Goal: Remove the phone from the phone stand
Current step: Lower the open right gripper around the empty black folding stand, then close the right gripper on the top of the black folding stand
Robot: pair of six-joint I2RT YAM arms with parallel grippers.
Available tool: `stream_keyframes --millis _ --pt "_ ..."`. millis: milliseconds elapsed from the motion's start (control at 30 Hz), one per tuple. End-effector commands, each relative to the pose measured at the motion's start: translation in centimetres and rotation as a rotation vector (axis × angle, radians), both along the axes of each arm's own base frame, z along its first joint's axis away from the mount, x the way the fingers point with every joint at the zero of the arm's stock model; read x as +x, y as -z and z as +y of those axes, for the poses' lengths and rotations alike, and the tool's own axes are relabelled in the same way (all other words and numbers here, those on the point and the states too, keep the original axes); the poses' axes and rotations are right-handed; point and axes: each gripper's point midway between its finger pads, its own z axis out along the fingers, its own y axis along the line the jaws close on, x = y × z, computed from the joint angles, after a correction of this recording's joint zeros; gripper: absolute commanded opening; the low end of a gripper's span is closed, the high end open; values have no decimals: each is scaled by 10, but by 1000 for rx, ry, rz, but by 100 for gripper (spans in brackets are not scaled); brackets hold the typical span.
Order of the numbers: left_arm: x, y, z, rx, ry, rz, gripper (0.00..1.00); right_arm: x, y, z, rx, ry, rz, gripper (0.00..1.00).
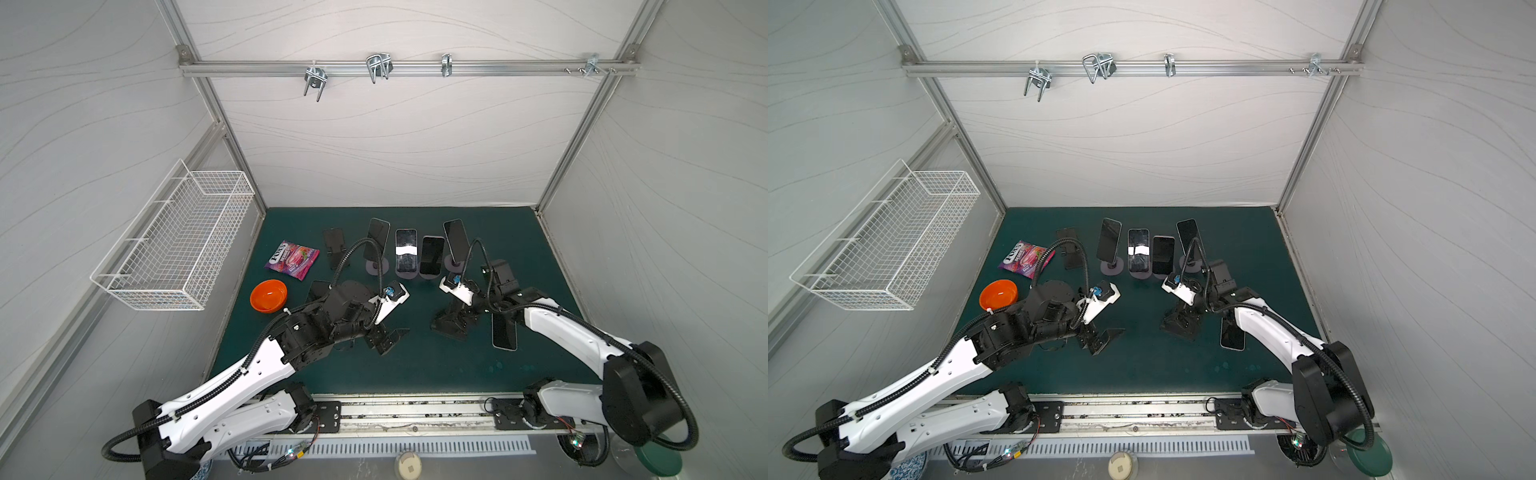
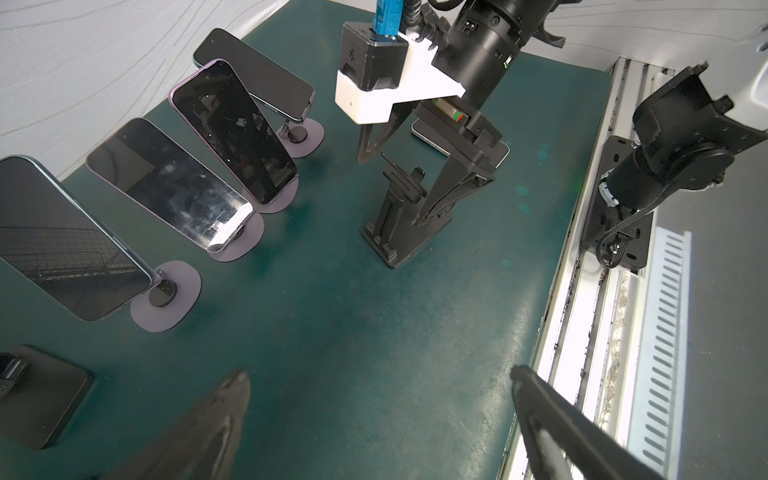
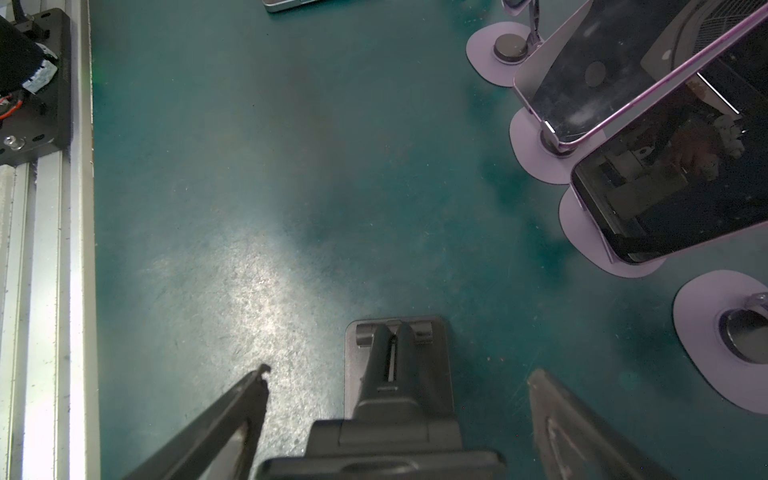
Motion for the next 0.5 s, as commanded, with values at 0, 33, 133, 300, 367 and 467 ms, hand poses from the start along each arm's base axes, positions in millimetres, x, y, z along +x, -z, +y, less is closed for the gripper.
stream_keyframes --millis 0,33,133,300,367,467 --pt "2 -7 -1 -4 10 -40 99 1 -1 5 3 -47 -32 99" --pt "2 -7 -1 -3 10 -40 99 0 1 5 1 -46 -29 99" --pt "2 -6 -1 -3 9 -38 99 -2 6 4 0 -47 -25 99" --pt "2 -6 -2 -7 10 -36 99 -6 10 2 -1 -47 -22 99" --pt "2 -6 -3 -8 12 -35 99 -8 12 2 -1 -49 -16 99" --pt "2 -6 -2 -7 10 -34 99 -9 13 1 -3 -48 -13 98"
